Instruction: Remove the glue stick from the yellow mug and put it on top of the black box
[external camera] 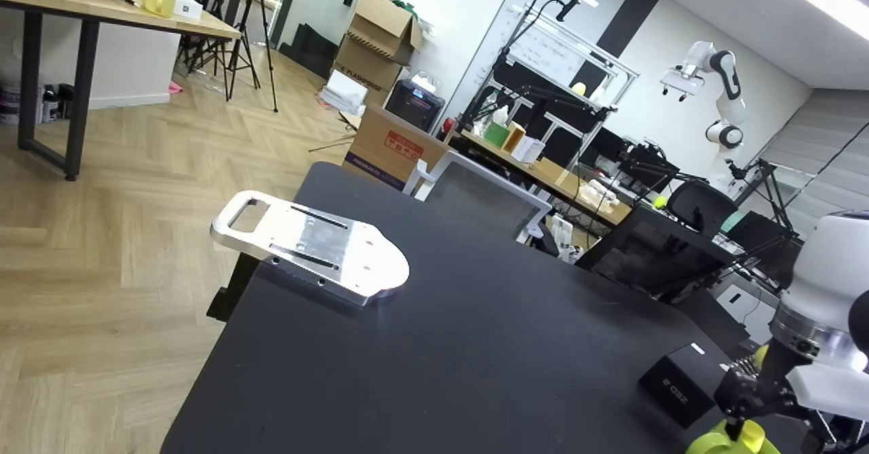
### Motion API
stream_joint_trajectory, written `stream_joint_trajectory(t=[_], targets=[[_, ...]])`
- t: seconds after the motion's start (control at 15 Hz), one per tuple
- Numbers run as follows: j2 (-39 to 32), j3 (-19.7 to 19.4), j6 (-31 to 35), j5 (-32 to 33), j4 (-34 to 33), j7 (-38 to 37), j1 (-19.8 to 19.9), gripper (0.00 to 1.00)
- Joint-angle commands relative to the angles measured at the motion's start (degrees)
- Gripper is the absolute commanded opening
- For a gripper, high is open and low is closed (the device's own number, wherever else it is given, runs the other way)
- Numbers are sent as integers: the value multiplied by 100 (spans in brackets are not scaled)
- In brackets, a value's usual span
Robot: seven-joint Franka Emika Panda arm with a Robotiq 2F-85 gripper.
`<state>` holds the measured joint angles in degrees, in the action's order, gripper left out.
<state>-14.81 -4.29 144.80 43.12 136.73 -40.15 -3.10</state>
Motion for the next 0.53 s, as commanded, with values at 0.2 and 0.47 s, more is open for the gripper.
stream_joint_trajectory(t=[0.2, 0.47], targets=[[-26, -181, 267, 90, -112, -43, -48, 74], [-7, -204, 87, -214, -112, 110, 11, 45]])
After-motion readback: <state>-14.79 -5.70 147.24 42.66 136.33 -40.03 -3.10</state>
